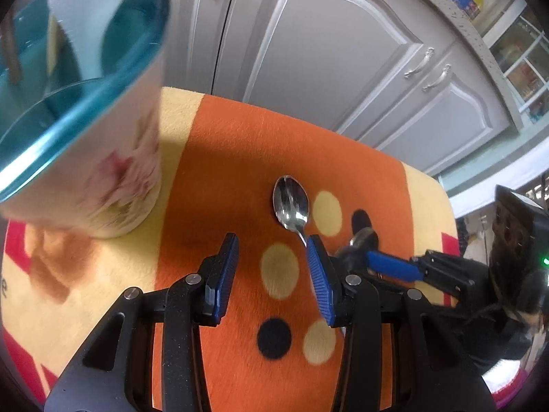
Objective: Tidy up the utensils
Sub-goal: 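Grasp a metal spoon with the left gripper while the right gripper grasps another metal spoon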
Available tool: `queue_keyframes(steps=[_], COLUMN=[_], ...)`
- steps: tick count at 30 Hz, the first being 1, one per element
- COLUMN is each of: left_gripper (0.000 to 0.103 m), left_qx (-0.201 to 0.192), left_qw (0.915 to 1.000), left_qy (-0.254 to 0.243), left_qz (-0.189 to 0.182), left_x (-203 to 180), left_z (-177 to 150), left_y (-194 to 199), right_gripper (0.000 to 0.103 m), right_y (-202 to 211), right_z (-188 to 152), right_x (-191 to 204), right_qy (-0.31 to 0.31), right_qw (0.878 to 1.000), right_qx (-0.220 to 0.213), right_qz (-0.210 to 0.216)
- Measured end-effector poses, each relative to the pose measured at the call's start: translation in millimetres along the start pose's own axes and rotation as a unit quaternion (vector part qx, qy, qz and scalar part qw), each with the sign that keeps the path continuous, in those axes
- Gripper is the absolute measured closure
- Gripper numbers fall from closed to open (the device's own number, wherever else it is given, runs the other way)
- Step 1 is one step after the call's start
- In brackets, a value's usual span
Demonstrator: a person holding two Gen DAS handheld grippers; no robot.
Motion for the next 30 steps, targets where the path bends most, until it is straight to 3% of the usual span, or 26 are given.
queue_keyframes(steps=[1,3,4,12,16,18,22,23,25,29,30], left_gripper=[0.063,0.063,0.063,0.063,0.064,0.079,0.081,0.097,0.1,0.1,0.1], left_qx=[-0.003,-0.007,-0.007,-0.011,-0.01,-0.009,-0.006,-0.006,-0.003,0.015,0.017], left_qw=[1.0,0.9999,0.9998,0.9996,0.9998,0.9999,0.9998,0.9998,0.9998,0.9997,0.9997], left_qy=[0.001,0.006,0.009,0.004,0.003,-0.005,-0.017,-0.018,-0.02,-0.014,-0.012], left_qz=[0.006,0.015,0.017,0.026,0.018,0.012,0.006,0.005,0.0,-0.012,-0.014], left_x=[0,1,1,-3,-5,-10,-14,-15,-16,-14,-12], left_z=[3,8,10,25,33,33,29,28,25,12,9], left_y=[-4,-11,-15,-35,-42,-44,-43,-42,-38,-35,-34], right_gripper=[0.075,0.092,0.096,0.1,0.1,0.1,0.1,0.1,0.099,0.079,0.078], right_y=[1,0,-1,16,30,36,48,51,56,49,44], right_z=[1,3,3,-3,-11,-16,-24,-24,-22,-16,-14], right_x=[-1,-5,-8,-26,-47,-56,-70,-67,-53,-24,-21], right_qy=[-0.002,-0.01,-0.014,-0.043,-0.069,-0.085,-0.104,-0.098,-0.072,-0.025,-0.022], right_qw=[1.0,1.0,1.0,0.998,0.996,0.994,0.992,0.993,0.994,0.996,0.996], right_qx=[-0.002,0.001,0.003,-0.009,-0.02,-0.026,-0.038,-0.046,-0.052,-0.047,-0.045], right_qz=[0.011,0.025,0.025,0.055,0.053,0.057,0.053,0.056,0.065,0.075,0.073])
Point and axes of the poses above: each gripper's, at about its wrist camera, not at the fingertips, and y roughly against the way its jaws point, x to its left, z to its top, the point moved 6 cm from there along -y, roughly the way its jaws point, and after that the axes turned 11 degrees about -y, right-handed, at the moved point
